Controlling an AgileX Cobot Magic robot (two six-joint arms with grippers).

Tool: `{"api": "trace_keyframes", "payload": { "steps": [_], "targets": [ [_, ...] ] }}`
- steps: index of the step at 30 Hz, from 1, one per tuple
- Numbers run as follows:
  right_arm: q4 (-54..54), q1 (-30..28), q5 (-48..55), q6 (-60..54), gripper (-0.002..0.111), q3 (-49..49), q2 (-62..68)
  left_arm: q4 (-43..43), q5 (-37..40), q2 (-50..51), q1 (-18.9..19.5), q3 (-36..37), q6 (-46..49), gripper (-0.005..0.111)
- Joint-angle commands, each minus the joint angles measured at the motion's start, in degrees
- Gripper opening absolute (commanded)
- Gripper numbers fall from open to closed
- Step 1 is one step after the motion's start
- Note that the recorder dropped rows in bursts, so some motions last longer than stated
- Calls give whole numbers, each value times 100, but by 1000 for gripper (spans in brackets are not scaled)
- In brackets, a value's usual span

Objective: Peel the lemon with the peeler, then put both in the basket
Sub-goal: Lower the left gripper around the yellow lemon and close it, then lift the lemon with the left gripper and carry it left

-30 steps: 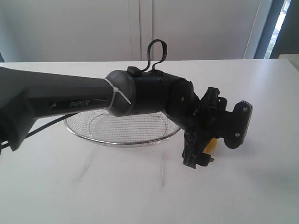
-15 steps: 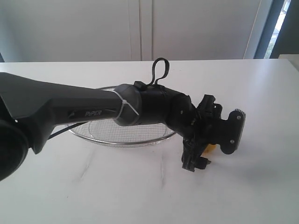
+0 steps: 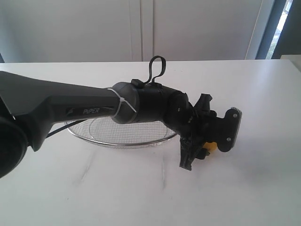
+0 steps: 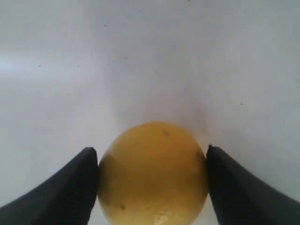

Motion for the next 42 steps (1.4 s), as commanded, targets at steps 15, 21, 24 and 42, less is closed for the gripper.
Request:
{"api": "trace_keyframes", "payload": {
  "steps": [15, 21, 24, 42],
  "targets": [
    [-46, -38, -152, 0, 0, 21, -27, -46, 424, 207, 5, 12, -168, 71],
    [-46, -38, -152, 0, 0, 21, -27, -46, 448, 216, 5, 12, -185, 47],
    [-46, -38, -152, 0, 0, 21, -27, -46, 402, 204, 5, 12, -480, 30],
    [-304, -38, -152, 0, 0, 21, -27, -79, 2302, -1929, 82, 12, -2867, 0]
  ]
}}
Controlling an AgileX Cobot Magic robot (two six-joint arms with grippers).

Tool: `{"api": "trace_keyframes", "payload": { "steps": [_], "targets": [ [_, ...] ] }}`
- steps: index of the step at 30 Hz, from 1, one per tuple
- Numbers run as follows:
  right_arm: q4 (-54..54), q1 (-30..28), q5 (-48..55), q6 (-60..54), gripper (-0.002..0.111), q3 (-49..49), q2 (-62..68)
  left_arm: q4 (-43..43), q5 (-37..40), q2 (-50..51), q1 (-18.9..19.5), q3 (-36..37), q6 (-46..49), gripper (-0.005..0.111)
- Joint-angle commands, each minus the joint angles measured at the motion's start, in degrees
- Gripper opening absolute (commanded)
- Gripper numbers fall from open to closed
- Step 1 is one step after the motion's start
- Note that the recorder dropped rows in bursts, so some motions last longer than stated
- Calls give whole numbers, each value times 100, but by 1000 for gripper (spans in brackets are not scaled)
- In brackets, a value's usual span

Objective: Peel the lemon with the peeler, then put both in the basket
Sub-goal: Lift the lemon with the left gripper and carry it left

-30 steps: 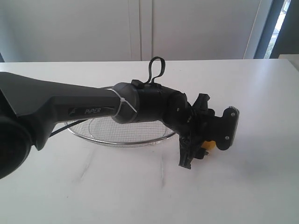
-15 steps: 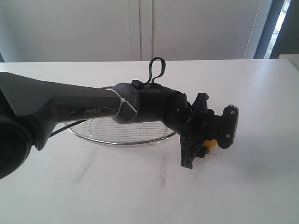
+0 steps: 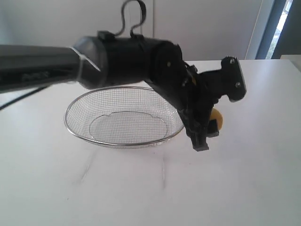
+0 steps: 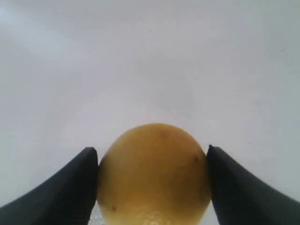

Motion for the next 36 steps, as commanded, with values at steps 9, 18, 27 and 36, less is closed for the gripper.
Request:
{"api": "trace_keyframes", "payload": {
  "steps": [9, 18, 27, 36],
  "targets": [
    [-356, -38, -144, 0, 0, 21, -27, -443, 2776, -1730, 850, 486, -164, 0],
    [157, -38, -533, -208, 0, 21, 57, -1615, 2135, -3399, 1614, 2416, 902, 0],
    [861, -38, -1445, -939, 0, 21, 1261, -1684, 1135, -4928, 1696, 4170, 1118, 0],
    [2208, -38, -2103, -2539, 0, -133, 2910, -1701, -492, -5513, 1696, 5198, 1076, 0]
  ]
}}
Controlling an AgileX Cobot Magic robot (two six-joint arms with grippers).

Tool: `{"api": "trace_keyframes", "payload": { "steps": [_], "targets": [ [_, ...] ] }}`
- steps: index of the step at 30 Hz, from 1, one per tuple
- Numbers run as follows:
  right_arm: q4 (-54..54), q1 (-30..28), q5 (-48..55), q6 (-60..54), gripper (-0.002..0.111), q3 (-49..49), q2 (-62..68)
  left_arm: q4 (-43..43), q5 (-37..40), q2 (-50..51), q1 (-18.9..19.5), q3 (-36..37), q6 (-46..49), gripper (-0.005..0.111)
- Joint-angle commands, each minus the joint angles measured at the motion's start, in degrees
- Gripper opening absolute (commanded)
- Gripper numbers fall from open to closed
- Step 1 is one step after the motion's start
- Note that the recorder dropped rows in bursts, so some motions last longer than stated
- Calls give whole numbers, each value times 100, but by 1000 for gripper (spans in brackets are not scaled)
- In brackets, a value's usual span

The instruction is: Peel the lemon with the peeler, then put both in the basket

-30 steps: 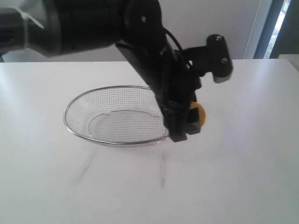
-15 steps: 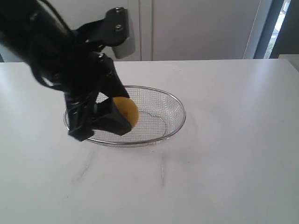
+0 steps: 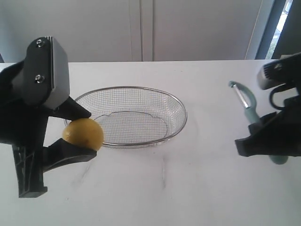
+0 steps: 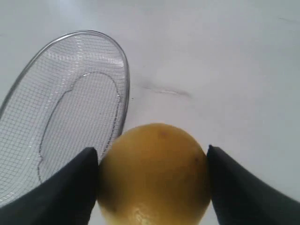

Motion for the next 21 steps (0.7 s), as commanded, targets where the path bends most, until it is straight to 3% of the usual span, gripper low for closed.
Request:
{"api": "trace_keyframes", "payload": {
  "steps": [1, 11, 21],
  "targets": [
    [979, -38, -228, -998, 0, -248, 734, -185, -621, -134, 29, 190, -19, 0],
    [3241, -38, -293, -3168, 0, -1131, 2085, -761, -1015, -134, 14, 190, -19, 0],
    [5748, -38, 598, -5345, 0, -1342, 2592, -1252, -1004, -134, 14, 190, -32, 0]
  ]
}}
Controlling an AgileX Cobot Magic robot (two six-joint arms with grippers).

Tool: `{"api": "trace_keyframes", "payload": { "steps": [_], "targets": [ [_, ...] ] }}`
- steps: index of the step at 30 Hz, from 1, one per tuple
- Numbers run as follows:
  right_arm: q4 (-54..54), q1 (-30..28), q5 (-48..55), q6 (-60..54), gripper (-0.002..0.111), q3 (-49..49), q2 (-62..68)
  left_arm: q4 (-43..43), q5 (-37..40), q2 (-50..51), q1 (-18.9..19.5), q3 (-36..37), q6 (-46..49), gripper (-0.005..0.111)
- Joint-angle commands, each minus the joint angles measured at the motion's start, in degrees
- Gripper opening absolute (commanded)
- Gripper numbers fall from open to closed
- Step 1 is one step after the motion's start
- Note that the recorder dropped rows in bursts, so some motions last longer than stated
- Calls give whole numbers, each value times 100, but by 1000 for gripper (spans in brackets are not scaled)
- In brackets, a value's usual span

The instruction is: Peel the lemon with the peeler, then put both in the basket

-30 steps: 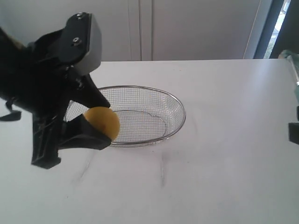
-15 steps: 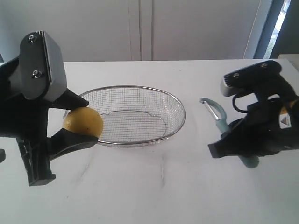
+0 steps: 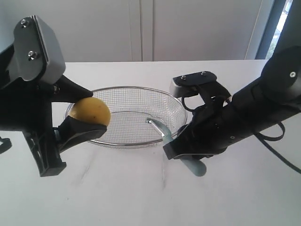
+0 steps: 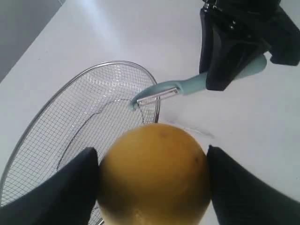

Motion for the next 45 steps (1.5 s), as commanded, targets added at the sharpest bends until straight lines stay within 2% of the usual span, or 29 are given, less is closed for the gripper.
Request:
{"api": "trace_keyframes", "payload": {
  "steps": [1, 7, 25, 31, 45],
  "targets": [
    [751, -38, 266, -763, 0, -66, -9, -467, -37, -65, 14, 19, -32, 0],
    [1953, -38, 399, -1572, 0, -66, -9, -974, -339, -65, 14, 19, -32, 0],
    [2376, -38, 964, -1752, 0, -66, 119, -1357, -802, 987, 14, 19, -18, 0],
    [2705, -38, 1206, -1992, 0, -66, 349, -1357, -827, 1061, 14, 19, 12, 0],
    [2725, -48, 911, -2007, 0, -66, 279, -1357, -792, 1063, 14, 19, 12, 0]
  ]
}}
